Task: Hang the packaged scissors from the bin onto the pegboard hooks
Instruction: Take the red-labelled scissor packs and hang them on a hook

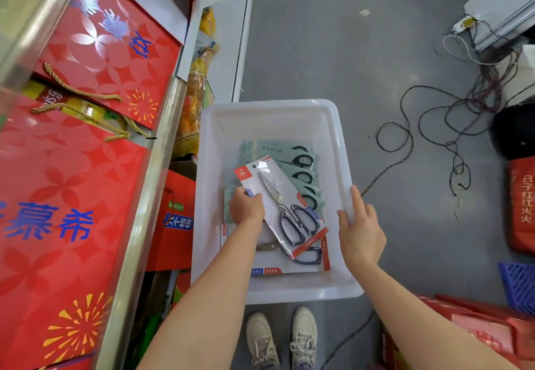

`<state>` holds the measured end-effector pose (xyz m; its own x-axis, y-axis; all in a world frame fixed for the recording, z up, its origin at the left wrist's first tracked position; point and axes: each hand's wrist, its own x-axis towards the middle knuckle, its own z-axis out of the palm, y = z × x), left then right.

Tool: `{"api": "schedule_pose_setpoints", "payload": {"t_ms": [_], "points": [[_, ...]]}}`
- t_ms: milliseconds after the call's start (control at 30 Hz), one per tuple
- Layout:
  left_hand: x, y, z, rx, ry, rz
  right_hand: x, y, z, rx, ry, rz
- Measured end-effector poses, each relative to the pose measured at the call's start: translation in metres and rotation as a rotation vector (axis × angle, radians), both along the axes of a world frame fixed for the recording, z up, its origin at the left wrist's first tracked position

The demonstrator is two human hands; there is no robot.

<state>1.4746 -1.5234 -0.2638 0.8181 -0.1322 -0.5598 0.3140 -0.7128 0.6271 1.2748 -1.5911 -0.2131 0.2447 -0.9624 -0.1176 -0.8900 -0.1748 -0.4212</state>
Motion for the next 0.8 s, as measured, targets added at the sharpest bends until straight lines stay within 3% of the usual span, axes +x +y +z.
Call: {"api": "schedule_pose_setpoints", "payload": {"t_ms": [133, 267, 367, 500, 567, 800], "points": [[0.004, 0.006, 0.025, -0.194, -0.05, -0.008, 0.002, 0.001, 0.003, -0.173, 0.069, 0.087], [0.025, 0.018, 0.077, -0.298, -0.315, -0.067, 0.017, 0.014, -0.004, -0.407, 0.009, 0.378], [0.042, 0.031, 0.113, -0.346, -0.482, -0.04, 0.036, 0.041, -0.019, -0.229, -0.114, 0.612], [0.058, 0.052, 0.139, -0.345, -0.568, 0.01, 0.056, 0.063, -0.036, 0.111, 0.261, 0.893], [0.061, 0.063, 0.14, -0.366, -0.543, 0.056, 0.064, 0.065, -0.037, 0.096, 0.374, 0.929], [0.051, 0.093, 0.143, -0.442, -0.461, 0.234, 0.069, 0.057, -0.019, -0.102, 0.414, 0.993]]}}
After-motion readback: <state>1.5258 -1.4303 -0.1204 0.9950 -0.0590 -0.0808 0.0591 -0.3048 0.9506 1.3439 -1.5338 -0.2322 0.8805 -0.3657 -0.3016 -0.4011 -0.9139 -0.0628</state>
